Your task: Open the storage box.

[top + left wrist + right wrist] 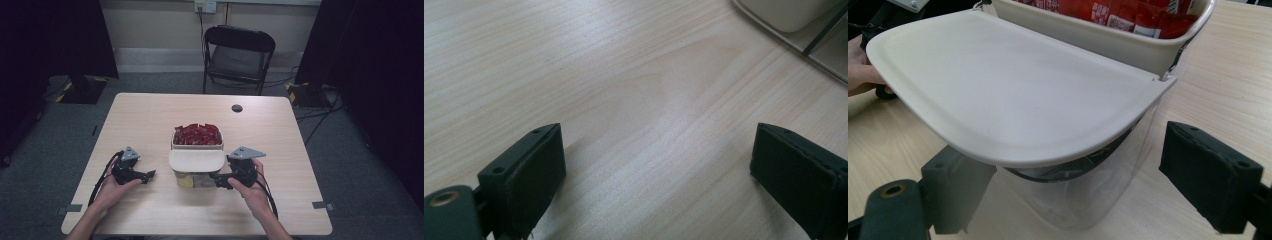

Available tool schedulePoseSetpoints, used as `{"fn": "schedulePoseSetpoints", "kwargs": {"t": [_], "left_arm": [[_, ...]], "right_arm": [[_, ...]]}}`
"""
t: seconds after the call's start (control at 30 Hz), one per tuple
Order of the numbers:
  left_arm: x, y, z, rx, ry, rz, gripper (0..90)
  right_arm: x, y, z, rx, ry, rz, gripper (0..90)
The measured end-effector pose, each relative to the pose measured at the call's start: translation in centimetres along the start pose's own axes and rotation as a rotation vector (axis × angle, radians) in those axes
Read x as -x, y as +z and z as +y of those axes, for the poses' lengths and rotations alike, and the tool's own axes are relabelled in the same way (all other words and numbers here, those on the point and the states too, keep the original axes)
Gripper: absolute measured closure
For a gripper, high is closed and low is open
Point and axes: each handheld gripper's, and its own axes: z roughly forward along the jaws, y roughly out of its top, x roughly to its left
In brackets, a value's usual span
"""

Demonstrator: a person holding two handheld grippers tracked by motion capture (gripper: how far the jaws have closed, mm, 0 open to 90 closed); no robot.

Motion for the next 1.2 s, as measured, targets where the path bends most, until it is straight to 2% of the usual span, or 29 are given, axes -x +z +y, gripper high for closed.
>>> {"fn": "schedulePoseSetpoints", "kwargs": {"t": [0.47, 1.2], "left_arm": [[0.0, 0.0, 0.0, 0.000, 0.000, 0.000, 7.0], [0.0, 0.0, 0.0, -0.001, 0.001, -0.002, 6.9]], "right_arm": [[0.5, 0.1, 0.6, 0.019, 0.017, -0.019, 14.3], [1.6, 1.0, 1.9, 0.028, 0.047, 0.002, 14.4]]}}
